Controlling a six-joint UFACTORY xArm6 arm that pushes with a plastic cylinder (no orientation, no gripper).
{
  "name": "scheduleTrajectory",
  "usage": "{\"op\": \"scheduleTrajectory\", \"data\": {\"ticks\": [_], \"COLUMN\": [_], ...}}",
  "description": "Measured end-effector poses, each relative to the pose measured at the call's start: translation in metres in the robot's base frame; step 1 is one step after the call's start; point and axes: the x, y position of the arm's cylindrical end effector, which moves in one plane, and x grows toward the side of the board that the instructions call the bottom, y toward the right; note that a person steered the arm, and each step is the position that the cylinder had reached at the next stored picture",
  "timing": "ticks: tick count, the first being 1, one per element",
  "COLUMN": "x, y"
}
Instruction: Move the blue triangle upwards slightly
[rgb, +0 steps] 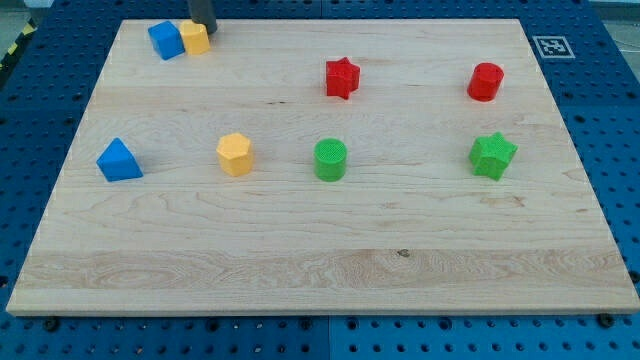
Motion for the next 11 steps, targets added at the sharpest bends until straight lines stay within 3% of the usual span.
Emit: {"op": "scheduleTrajectory", "data": {"ticks": [1, 2, 3, 4, 7, 9, 10, 11], "x": [-0.019, -0.008, 0.049, 0.098, 0.191, 0.284, 0.277, 0.235], "y": [0.020, 0.074, 0.088, 0.071, -0.129, -0.120, -0.072, -0.065]}}
